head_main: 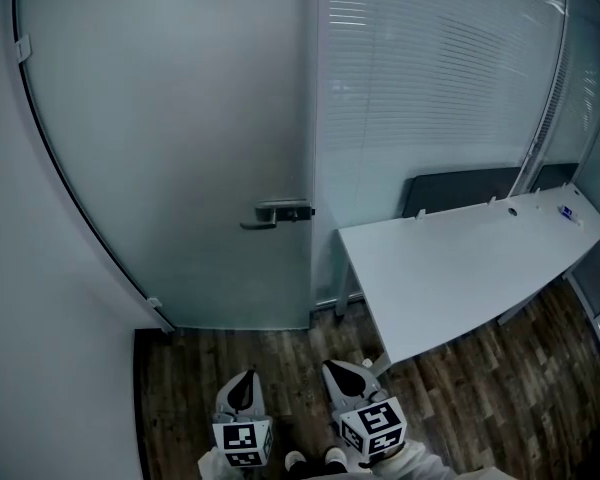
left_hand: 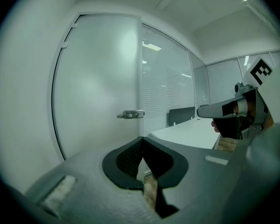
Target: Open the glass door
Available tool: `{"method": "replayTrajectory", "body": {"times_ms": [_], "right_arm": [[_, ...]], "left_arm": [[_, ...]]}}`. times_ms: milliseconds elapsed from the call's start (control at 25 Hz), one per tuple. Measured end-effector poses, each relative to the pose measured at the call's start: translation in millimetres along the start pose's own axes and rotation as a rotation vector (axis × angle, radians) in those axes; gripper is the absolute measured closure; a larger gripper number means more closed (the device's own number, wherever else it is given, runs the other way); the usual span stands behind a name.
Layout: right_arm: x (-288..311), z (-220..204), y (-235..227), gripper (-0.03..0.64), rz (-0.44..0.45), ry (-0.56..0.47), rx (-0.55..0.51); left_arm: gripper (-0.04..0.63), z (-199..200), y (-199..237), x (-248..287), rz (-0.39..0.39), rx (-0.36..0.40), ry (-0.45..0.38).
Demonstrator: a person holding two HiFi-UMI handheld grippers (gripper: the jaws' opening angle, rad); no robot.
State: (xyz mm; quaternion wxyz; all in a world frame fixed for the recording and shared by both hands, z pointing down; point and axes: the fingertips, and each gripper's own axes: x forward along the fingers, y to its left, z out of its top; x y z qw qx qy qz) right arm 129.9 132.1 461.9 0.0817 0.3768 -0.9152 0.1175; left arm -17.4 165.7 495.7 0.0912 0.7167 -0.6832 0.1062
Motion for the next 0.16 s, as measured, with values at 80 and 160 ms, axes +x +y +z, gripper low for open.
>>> {"method": "replayTrajectory", "body": {"times_ms": [80, 160], "right_arm": [[-3, -3, -7, 0.613, 0.002, 0.005, -0.001], [-6, -4, -16, 0.612, -0.002, 0.008, 0.000]], "left_arm": [[0.591, 5, -8, 2, 0.004, 0.005, -0.010], [0.591, 12, -18, 5, 0.003, 0.017, -0.022]]}}
